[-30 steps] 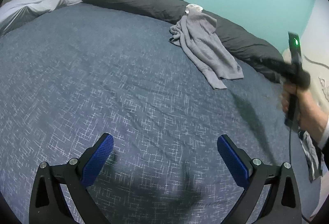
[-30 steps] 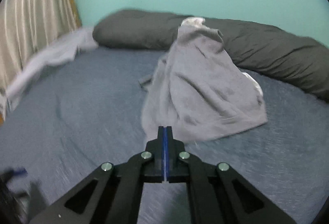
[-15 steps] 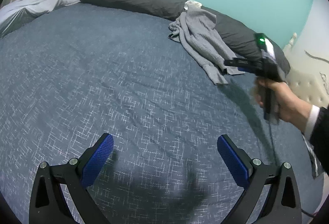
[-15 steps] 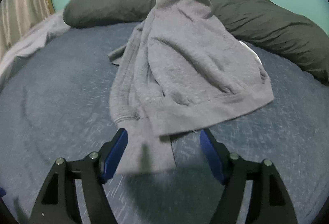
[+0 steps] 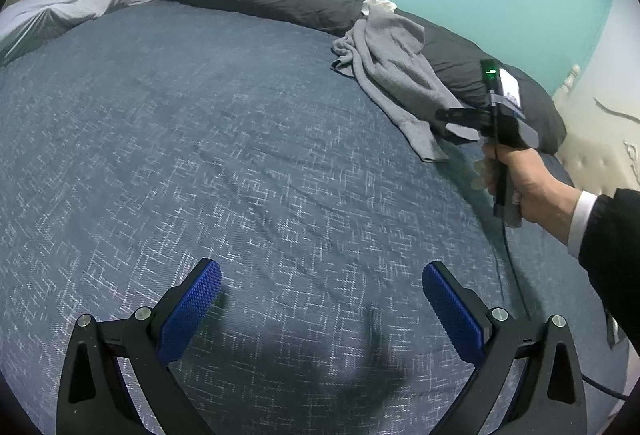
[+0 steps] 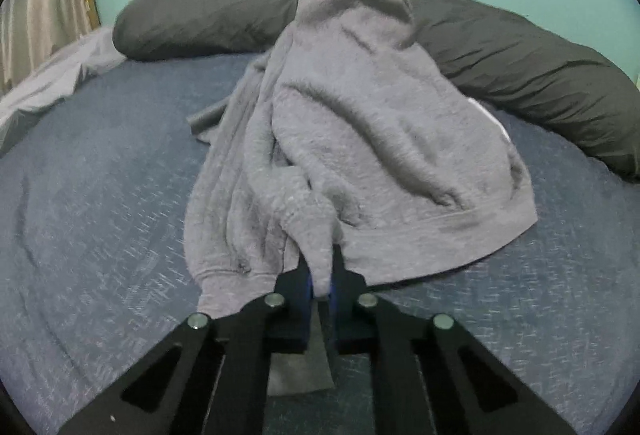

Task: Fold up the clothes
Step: 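Grasp the grey sweatshirt hem with the right gripper, then lift and drag the grey sweatshirt across the bed with the right gripper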

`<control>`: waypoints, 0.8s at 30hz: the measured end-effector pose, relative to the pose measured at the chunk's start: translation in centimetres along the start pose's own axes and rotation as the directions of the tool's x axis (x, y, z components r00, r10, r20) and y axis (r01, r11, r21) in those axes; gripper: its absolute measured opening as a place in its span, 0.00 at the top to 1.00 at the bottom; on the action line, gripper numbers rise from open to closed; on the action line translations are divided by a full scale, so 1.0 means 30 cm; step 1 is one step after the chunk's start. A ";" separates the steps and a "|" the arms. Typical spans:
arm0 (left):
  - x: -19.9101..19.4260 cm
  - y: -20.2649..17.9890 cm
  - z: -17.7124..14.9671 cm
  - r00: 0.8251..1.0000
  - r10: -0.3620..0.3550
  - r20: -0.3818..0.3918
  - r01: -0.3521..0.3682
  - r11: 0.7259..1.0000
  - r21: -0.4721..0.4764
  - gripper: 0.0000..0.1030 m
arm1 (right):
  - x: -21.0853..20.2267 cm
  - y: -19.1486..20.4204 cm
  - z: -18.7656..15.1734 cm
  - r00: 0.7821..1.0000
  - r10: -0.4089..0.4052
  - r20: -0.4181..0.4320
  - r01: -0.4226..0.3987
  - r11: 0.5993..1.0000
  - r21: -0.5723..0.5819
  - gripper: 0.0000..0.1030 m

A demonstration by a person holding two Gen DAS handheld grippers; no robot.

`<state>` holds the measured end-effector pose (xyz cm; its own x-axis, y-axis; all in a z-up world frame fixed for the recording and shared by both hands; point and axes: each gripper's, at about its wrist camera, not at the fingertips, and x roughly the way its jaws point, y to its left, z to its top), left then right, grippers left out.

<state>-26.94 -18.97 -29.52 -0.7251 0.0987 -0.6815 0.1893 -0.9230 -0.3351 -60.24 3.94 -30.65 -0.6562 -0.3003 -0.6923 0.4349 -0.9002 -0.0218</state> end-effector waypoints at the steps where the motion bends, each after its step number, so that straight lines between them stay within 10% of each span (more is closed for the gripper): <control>1: -0.003 -0.002 0.001 1.000 -0.001 0.002 0.001 1.000 0.001 0.00 | -0.026 -0.009 0.003 1.000 0.009 0.013 -0.009 1.000 0.004 0.96; 15: -0.071 -0.036 0.022 0.998 -0.007 0.068 0.006 1.000 0.019 0.00 | -0.646 -0.123 0.046 0.948 0.223 0.229 -0.235 0.972 0.027 0.97; 24: -0.135 -0.089 0.014 0.994 -0.041 0.097 0.038 0.999 0.035 0.00 | -1.192 -0.148 -0.063 0.865 0.362 0.347 -0.403 0.914 0.053 0.97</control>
<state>-24.79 -17.06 -25.61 -0.7930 0.0998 -0.6010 0.1389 -0.9309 -0.3378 -37.54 19.26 -7.16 -0.6246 -0.6948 -0.3566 0.6294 -0.7182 0.2968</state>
